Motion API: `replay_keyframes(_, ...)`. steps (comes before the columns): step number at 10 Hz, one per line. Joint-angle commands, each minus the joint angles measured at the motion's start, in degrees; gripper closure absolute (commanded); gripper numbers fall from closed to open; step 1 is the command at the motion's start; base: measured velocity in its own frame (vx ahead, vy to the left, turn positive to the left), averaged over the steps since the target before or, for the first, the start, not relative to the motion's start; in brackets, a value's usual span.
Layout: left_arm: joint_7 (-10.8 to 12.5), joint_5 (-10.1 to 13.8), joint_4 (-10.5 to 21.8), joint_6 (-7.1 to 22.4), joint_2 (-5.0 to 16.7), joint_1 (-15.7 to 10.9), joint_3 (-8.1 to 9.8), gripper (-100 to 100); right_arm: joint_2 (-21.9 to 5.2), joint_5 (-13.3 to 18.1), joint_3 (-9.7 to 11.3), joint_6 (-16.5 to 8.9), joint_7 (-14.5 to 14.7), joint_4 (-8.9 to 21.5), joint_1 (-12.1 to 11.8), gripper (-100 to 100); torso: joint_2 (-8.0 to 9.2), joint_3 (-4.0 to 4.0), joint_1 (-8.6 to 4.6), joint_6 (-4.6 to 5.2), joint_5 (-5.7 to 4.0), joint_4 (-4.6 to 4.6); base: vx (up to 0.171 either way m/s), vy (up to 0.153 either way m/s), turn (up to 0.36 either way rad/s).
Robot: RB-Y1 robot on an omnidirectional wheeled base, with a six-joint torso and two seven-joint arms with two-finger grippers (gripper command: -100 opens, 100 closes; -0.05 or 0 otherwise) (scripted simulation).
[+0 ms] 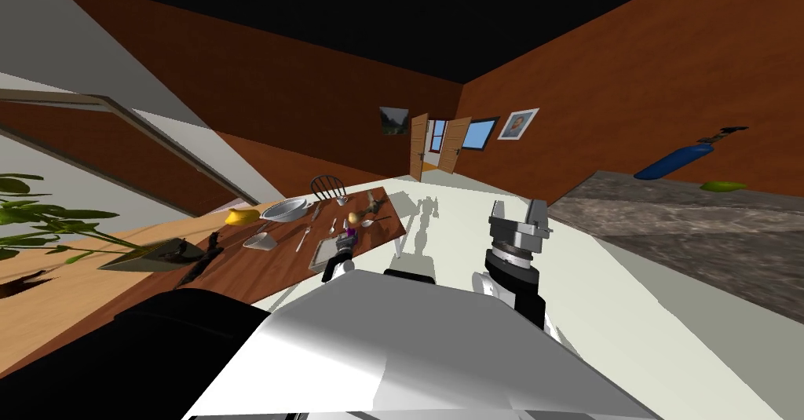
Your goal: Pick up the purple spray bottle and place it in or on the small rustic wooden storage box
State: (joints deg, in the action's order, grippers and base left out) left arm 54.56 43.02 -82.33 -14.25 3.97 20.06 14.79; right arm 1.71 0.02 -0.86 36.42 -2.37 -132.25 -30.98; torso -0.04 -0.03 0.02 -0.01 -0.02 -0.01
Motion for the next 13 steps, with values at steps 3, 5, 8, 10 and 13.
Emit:
replay_keyframes(3,0.91,0.84,0.59,0.09,-1.18,-0.26,0.61,0,0.0,0.0,0.0,0.0,0.0,0.0,0.0,0,0.04,0.02,0.02,-0.01,-0.01,0.01,0.004,0.003,-0.011)
replay_keyframes(5,0.82,0.78,0.92,-0.07,-1.3,-0.5,0.64,-100,0.0,0.0,0.0,0.0,0.0,0.0,-0.01,0,-0.13,-0.06,0.15,0.0,0.02,-0.01,0.054,0.038,-0.016)
replay_keyframes(8,0.84,0.8,0.93,-0.14,-1.32,-0.57,0.66,100,0.0,0.0,0.0,0.0,0.0,0.0,0.0,0,0.02,0.0,0.01,0.01,-0.01,-0.02,0.002,0.001,0.0)
replay_keyframes(10,0.85,0.8,0.93,-0.15,-1.32,-0.56,0.66,100,0.0,0.0,0.0,0.0,0.0,0.0,0.0,0,0.02,0.0,-0.02,0.01,-0.01,-0.02,0.0,0.0,0.0)
replay_keyframes(13,0.83,0.79,0.93,-0.15,-1.31,-0.56,0.66,0,0.0,0.0,0.0,0.0,0.0,0.0,0.0,0,0.03,0.01,-0.01,0.0,-0.01,-0.01,0.0,0.0,0.0)
